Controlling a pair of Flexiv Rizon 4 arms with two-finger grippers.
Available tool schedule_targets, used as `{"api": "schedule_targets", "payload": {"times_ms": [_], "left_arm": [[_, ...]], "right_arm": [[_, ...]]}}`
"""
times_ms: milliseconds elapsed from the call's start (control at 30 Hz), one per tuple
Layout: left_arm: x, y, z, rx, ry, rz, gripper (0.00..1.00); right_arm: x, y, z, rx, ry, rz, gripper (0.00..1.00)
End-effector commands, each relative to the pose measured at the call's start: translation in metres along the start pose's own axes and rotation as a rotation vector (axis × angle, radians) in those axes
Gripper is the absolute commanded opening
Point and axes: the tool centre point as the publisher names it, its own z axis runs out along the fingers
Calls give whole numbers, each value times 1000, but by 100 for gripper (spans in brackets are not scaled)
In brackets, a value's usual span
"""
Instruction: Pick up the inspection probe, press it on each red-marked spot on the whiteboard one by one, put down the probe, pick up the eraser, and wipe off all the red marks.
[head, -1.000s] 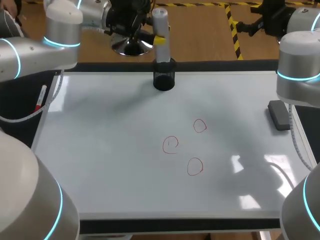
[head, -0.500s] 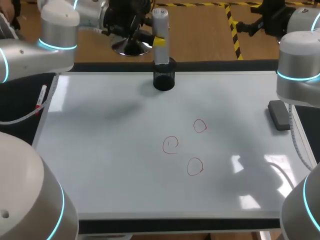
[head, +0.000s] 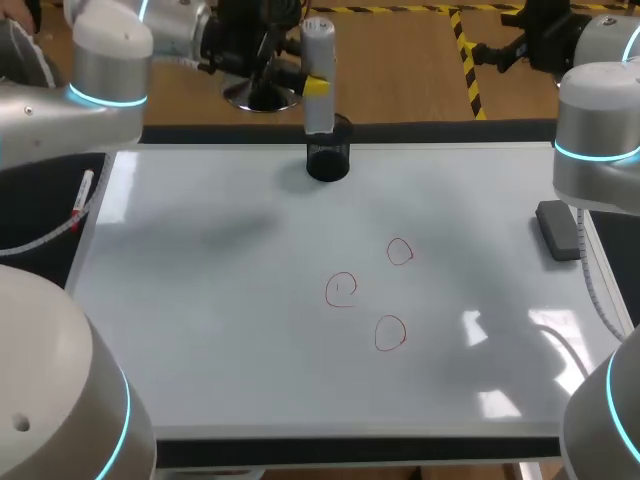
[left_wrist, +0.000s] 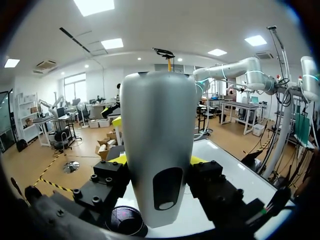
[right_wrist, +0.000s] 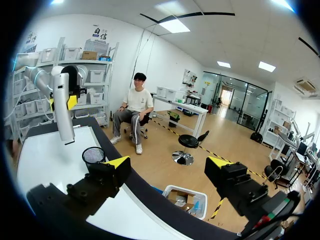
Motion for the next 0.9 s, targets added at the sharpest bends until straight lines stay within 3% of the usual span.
{"api": "schedule_targets", "payload": {"times_ms": [33, 900], "left_arm": [[7, -1, 1, -5, -6, -8, 0], [10, 0, 1, 9, -2, -25, 0]], "right_arm": [[0, 0, 0, 0, 0, 0, 100], [0, 0, 0, 0, 0, 0, 100]]}}
